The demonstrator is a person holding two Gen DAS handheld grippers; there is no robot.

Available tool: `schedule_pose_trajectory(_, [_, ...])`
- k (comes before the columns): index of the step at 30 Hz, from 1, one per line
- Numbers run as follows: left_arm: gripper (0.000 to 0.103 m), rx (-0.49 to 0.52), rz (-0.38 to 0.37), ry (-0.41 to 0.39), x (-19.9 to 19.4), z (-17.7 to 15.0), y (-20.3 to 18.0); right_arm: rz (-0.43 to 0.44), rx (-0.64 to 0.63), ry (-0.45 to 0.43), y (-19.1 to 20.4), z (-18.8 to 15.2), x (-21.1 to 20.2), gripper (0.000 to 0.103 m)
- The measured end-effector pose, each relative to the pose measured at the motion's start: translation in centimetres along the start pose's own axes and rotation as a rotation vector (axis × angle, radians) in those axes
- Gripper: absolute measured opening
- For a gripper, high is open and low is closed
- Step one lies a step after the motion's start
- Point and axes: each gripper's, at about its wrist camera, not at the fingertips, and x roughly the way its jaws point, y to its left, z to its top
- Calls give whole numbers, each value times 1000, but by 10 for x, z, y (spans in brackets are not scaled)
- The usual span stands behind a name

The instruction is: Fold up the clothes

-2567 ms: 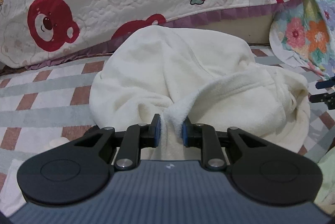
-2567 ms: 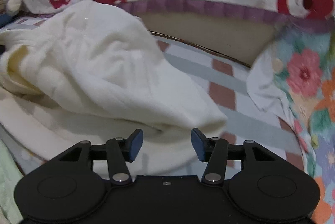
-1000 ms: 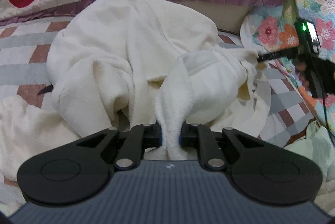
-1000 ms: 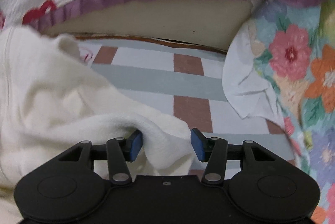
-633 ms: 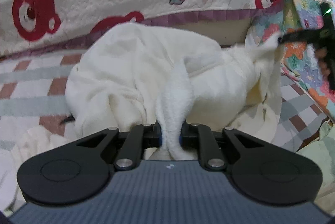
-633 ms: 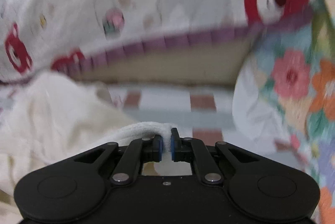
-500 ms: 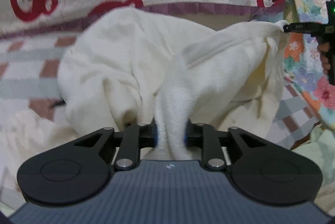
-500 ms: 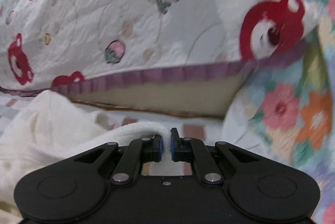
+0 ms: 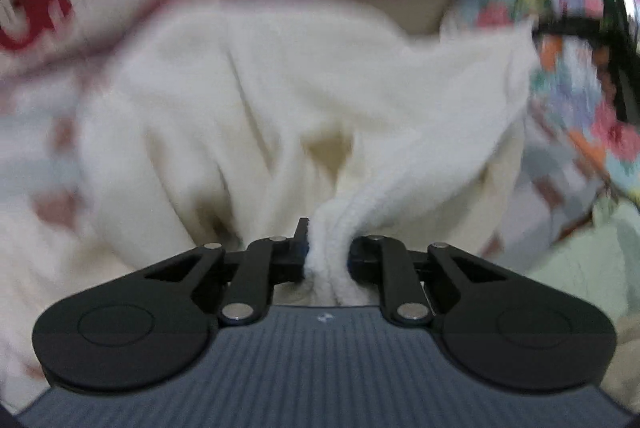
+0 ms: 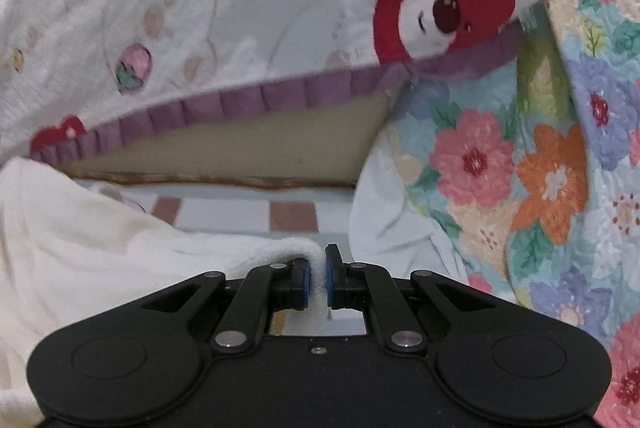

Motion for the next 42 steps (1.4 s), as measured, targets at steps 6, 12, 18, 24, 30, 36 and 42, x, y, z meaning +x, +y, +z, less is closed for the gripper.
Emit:
schedule_pose_trajectory(6, [17,-179,-43,-258,-59,27,27,-22,48,-154,-14,2,-63,7])
schedule_pose_trajectory(12, [21,-302,-137,90,15,-15,38,-66,142,41,-40,-36,-24,7])
schedule_pose_trajectory(18, [24,-327,-82,22,14,-8,56,-64,66,189,-19,-62,19,12])
schedule_pose_trajectory(24, [27,-393,-62,73,32,-15,70,-8,106,190,-29,-53,33,38])
schedule_pose_trajectory(30, [34,-480,-78,125,41,-26,81,12,229,219,-51,-57,43,47])
schedule_pose_trajectory(36, [34,-353,-19,127,38,-20,64,41,268,320,-57,-81,53,5])
schedule_pose_trajectory(42, [45,-351,-76,169,32,-23,59,-42,271,5,-61,-58,0,7])
